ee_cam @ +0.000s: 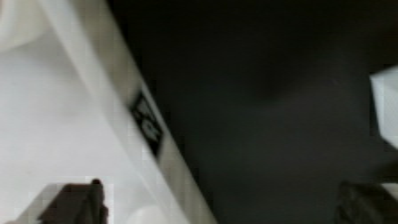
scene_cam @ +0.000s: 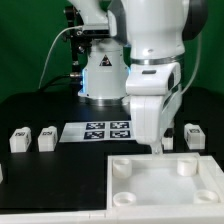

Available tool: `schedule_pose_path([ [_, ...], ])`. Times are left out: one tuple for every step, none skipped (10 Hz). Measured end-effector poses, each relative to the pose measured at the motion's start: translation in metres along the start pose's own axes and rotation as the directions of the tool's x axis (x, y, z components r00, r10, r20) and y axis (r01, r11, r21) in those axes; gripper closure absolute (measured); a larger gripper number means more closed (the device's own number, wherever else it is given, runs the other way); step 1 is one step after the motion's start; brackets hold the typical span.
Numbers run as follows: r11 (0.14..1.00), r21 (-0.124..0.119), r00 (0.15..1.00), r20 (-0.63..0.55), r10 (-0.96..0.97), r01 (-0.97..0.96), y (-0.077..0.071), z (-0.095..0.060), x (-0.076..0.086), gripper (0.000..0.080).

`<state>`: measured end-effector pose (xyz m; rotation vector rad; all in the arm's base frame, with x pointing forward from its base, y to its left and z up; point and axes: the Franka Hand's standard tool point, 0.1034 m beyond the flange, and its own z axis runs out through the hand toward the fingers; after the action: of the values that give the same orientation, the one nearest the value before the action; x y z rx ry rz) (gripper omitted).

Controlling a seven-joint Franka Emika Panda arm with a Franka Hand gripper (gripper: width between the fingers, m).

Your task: Assemble one leg

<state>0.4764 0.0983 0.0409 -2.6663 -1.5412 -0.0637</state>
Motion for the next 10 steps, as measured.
schedule_pose_path([
  [0.991,-0.003,0.991,-0.004,0.132,-0.132,-0.010,-0.004,0.012,0.0150],
  [0.981,-0.001,0.981,-0.004,0.196,-0.196,-0.019,-0.004,0.021,0.0150],
  [0.932,0.003,0.932,-0.006,0.362,-0.362,-0.031,-0.004,0.033,0.0150],
  [0.893,0.007,0.893,-0.007,0.450,-0.450,-0.038,-0.004,0.038,0.0150],
  [0.844,0.017,0.844,-0.008,0.536,-0.536,-0.038,-0.003,0.038,0.0150],
  [0.820,0.021,0.820,-0.007,0.572,-0.572,-0.038,-0.003,0.038,0.0150],
  [0.734,0.030,0.734,-0.003,0.679,-0.679,-0.041,-0.003,0.040,0.0150],
  [0.617,0.031,0.618,0.014,0.786,-0.786,-0.054,0.000,0.045,0.0150],
  [0.566,0.031,0.567,0.024,0.823,-0.824,-0.063,0.002,0.051,0.0150],
  [0.559,0.032,0.560,0.025,0.828,-0.828,-0.065,0.002,0.053,0.0150],
])
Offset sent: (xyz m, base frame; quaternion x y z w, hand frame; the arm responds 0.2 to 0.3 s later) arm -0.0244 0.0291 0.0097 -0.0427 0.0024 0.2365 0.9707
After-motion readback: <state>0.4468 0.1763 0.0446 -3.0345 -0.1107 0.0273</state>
